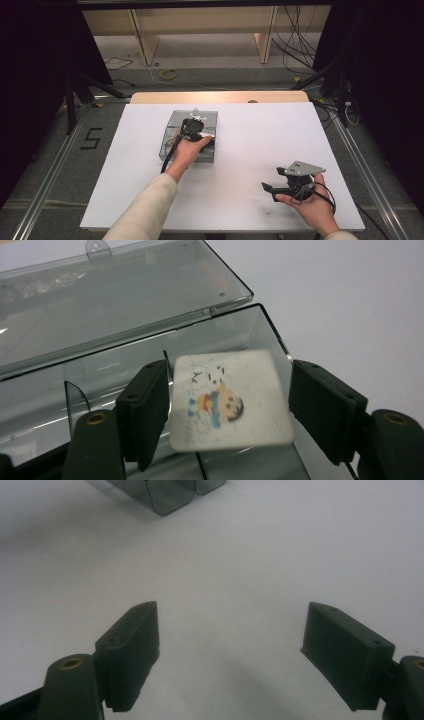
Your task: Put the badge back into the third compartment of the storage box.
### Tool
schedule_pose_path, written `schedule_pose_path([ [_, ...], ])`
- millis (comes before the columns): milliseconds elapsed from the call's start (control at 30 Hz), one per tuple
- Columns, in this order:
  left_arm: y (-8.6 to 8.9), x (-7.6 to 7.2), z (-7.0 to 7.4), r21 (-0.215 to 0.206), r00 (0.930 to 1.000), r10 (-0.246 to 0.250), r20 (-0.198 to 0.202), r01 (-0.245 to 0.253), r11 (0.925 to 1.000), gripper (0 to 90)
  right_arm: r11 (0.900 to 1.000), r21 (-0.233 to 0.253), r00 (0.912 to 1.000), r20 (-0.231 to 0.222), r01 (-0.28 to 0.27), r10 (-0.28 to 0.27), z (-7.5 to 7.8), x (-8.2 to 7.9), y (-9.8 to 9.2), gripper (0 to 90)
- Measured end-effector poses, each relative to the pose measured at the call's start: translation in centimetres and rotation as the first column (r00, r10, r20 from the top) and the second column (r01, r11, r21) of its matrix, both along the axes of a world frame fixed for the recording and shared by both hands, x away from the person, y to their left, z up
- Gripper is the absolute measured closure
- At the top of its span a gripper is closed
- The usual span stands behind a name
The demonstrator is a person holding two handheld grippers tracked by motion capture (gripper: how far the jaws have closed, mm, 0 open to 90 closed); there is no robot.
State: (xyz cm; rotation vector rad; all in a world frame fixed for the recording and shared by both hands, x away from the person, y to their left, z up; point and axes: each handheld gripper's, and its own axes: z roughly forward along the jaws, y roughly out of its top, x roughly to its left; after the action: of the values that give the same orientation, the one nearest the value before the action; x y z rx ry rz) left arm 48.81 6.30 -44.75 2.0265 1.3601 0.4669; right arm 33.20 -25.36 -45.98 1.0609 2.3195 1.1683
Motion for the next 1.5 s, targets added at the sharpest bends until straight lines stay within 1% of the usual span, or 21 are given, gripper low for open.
schedule_pose_path([
  [33, 0.1, 0.0, 0.1, -0.006, 0.9999, 0.006, 0.012, -0.006, 1.0, 32.3, 1.0, 0.0, 1.0, 0.0, 0.0, 0.0, 0.0, 0.0, 0.0, 23.5],
  [100, 0.2, -0.1, 0.4, -0.009, 0.9997, 0.007, 0.023, -0.007, 0.9999, 32.6, 1.0, -0.002, 1.0, -0.002, -0.001, 0.001, 0.0, 0.0, 0.0, 23.5],
  [167, 0.5, -0.2, 0.7, -0.014, 0.9991, 0.013, 0.04, -0.012, 0.9998, 34.7, 1.0, -0.003, 1.0, -0.001, -0.002, 0.002, 0.0, 0.0, 0.0, 23.5],
  [300, 1.2, -0.4, 1.2, 0.003, 0.998, 0.02, 0.06, -0.021, 0.9998, 43.9, 1.0, -0.003, 1.0, 0.0, -0.001, 0.001, 0.0, 0.0, 0.0, 23.5],
  [367, 1.5, -0.5, 1.5, 0.02, 0.9976, 0.012, 0.069, -0.013, 0.9997, 45.4, 1.0, -0.006, 1.0, 0.0, -0.002, 0.002, -0.1, 0.0, 0.0, 23.5],
  [433, 1.8, -0.8, 1.8, 0.023, 0.9967, 0.004, 0.081, -0.006, 0.9997, 45.4, 1.0, -0.006, 1.0, 0.0, -0.001, 0.001, 0.0, 0.0, 0.0, 23.5],
  [533, 2.4, -1.3, 2.2, 0.032, 0.9955, -0.011, 0.094, 0.008, 0.9995, 44.9, 1.0, -0.006, 1.0, -0.001, 0.001, -0.001, 0.0, 0.0, 0.0, 23.5],
  [567, 2.6, -1.4, 2.2, 0.029, 0.9953, -0.009, 0.097, 0.006, 0.9996, 44.4, 1.0, -0.007, 1.0, -0.001, 0.0, 0.0, -0.1, 0.0, 0.0, 23.5],
  [667, 3.5, -1.9, 2.5, 0.039, 0.9957, -0.017, 0.091, 0.014, 0.9991, 42.6, 1.0, -0.006, 1.0, -0.002, 0.005, -0.005, 0.0, 0.0, 0.0, 23.5],
  [733, 4.1, -2.2, 2.7, 0.044, 0.9951, -0.02, 0.097, 0.015, 0.9989, 41.6, 1.0, -0.008, 1.0, -0.001, 0.004, -0.004, 0.0, 0.0, 0.0, 23.5],
  [833, 4.8, -2.7, 3.0, 0.035, 0.9945, -0.021, 0.102, 0.018, 0.9992, 40.8, 1.0, -0.009, 1.0, 0.0, 0.003, -0.003, -0.1, 0.0, 0.0, 23.5],
  [933, 5.4, -3.1, 3.2, 0.037, 0.9946, -0.037, 0.097, 0.034, 0.9988, 38.8, 1.0, -0.01, 1.0, -0.003, 0.007, -0.007, -0.1, 0.0, 0.0, 23.5],
  [1067, 6.1, -3.7, 3.4, 0.033, 0.9941, -0.04, 0.101, 0.037, 0.9988, 37.7, 1.0, -0.009, 1.0, -0.003, 0.008, -0.008, -0.1, 0.0, 0.0, 23.5],
  [1233, 7.0, -4.5, 3.7, 0.036, 0.9933, -0.06, 0.098, 0.057, 0.9977, 34.7, 1.0, -0.009, 0.9999, -0.003, 0.01, -0.01, -0.1, 0.0, -0.1, 23.3],
  [1333, 7.6, -5.1, 3.8, 0.025, 0.9934, -0.065, 0.095, 0.063, 0.9977, 32.7, 1.0, -0.009, 0.9999, -0.004, 0.013, -0.013, -0.1, 0.1, -0.1, 23.3],
  [1500, 8.7, -6.1, 4.1, 0.02, 0.992, -0.069, 0.105, 0.067, 0.9975, 31.6, 1.0, -0.01, 0.9999, -0.004, 0.015, -0.015, -0.1, 0.1, -0.2, 23.3],
])
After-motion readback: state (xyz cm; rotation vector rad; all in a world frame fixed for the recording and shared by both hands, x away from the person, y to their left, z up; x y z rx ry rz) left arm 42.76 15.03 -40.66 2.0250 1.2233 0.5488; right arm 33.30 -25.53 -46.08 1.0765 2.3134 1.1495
